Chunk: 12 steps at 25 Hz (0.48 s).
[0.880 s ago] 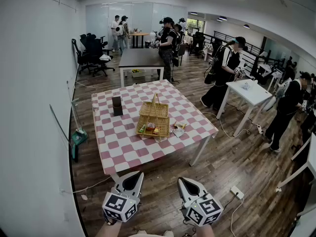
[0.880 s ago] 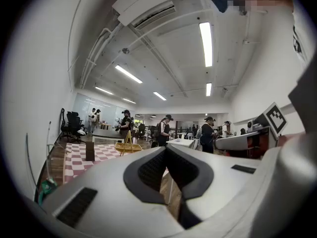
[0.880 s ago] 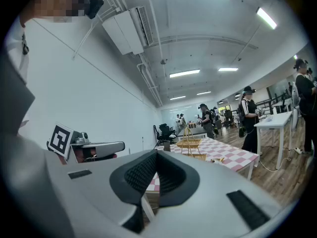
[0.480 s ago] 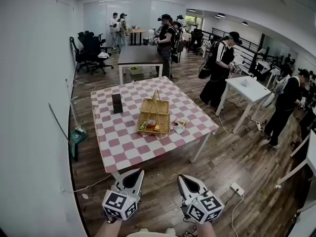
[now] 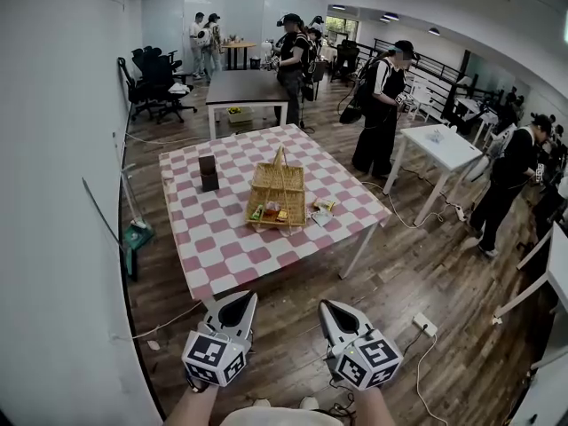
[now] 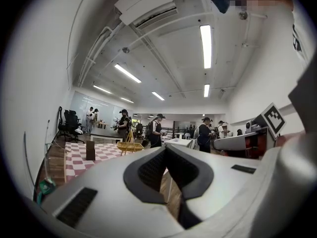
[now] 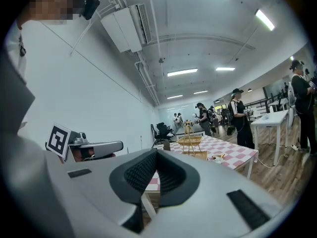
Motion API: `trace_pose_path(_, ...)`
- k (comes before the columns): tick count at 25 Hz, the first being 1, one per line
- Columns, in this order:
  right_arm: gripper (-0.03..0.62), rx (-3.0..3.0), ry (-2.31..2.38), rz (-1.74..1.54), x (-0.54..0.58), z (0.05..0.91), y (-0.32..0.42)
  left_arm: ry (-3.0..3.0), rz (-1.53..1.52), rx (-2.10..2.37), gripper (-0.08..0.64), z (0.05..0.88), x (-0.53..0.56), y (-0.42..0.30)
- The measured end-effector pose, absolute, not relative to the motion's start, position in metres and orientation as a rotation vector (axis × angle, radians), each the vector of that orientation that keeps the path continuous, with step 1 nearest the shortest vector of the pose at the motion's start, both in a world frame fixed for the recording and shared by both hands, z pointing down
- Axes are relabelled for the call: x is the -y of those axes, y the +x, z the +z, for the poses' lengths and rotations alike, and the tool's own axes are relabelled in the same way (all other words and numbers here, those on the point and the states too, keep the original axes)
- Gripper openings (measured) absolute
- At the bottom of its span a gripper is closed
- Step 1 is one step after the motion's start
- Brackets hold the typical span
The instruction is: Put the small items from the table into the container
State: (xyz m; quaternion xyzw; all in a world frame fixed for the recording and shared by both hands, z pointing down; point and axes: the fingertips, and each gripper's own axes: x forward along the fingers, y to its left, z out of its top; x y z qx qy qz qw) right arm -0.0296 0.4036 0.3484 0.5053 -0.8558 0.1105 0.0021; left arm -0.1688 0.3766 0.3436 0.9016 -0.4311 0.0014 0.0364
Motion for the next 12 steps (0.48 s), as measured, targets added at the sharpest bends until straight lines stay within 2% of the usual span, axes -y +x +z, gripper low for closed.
trace_pose_path(12,0.014,2.653,1.645,0.347,-0.423,0.351,-0.051,2.753,-0.009,1.306,0.000,0.357,-0.398,-0.206)
